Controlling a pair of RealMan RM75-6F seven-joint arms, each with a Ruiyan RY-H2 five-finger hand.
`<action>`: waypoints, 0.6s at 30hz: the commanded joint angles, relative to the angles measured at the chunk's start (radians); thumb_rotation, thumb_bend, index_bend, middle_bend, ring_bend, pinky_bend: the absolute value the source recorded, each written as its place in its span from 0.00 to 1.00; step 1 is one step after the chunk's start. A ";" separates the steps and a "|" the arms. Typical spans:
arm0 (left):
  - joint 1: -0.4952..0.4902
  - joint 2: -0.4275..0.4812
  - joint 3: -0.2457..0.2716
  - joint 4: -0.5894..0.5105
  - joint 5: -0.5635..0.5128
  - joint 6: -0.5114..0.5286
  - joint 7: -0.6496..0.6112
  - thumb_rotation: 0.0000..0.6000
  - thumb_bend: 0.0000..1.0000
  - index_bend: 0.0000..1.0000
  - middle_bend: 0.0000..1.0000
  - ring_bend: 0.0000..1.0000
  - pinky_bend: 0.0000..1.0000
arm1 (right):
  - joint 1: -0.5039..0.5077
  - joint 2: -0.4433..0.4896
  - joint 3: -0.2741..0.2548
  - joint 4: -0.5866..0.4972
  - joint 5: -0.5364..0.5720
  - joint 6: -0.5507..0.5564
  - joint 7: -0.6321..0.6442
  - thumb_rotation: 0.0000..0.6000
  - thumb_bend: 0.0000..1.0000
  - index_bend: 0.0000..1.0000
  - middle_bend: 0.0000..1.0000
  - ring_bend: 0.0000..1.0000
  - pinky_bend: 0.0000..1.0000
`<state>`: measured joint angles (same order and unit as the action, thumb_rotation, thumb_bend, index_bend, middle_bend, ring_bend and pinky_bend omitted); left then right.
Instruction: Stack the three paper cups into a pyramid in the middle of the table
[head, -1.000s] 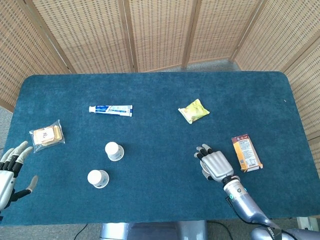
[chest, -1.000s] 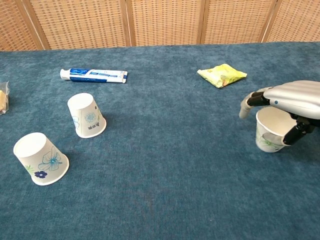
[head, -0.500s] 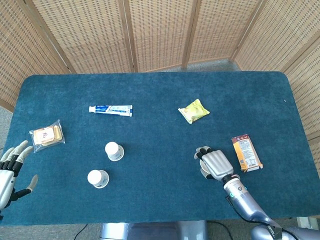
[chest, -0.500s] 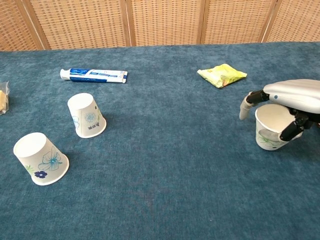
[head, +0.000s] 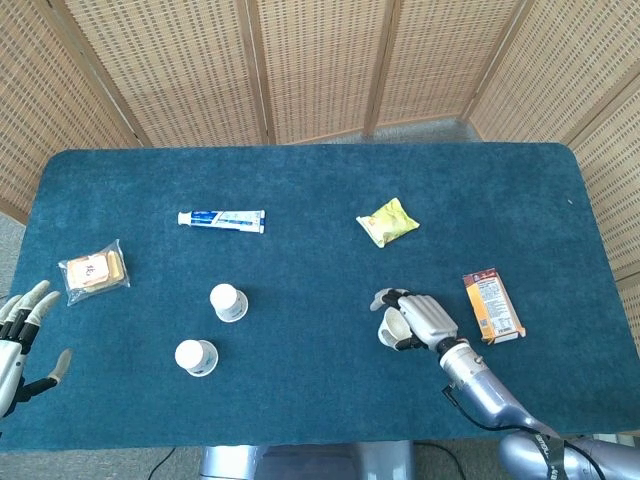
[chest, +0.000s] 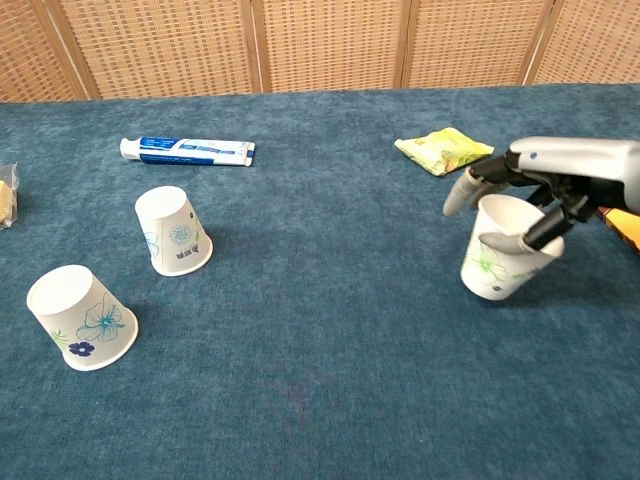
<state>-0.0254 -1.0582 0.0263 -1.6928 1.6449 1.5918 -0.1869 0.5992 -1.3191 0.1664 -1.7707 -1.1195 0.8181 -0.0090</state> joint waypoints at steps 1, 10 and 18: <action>0.000 0.002 0.000 -0.003 0.001 0.001 0.002 1.00 0.48 0.05 0.02 0.00 0.00 | 0.018 -0.003 0.046 0.035 0.011 -0.058 0.126 1.00 0.48 0.29 0.23 0.20 0.67; 0.000 0.011 0.000 -0.018 0.001 0.000 0.014 1.00 0.47 0.04 0.02 0.00 0.00 | 0.024 -0.023 0.108 0.102 0.016 -0.143 0.393 1.00 0.47 0.27 0.23 0.20 0.67; 0.003 0.017 0.001 -0.020 0.003 0.002 0.013 1.00 0.47 0.04 0.01 0.00 0.00 | 0.004 -0.061 0.105 0.211 -0.048 -0.150 0.532 1.00 0.48 0.26 0.23 0.20 0.67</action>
<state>-0.0226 -1.0415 0.0274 -1.7132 1.6481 1.5940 -0.1736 0.6092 -1.3664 0.2732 -1.5821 -1.1498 0.6703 0.5059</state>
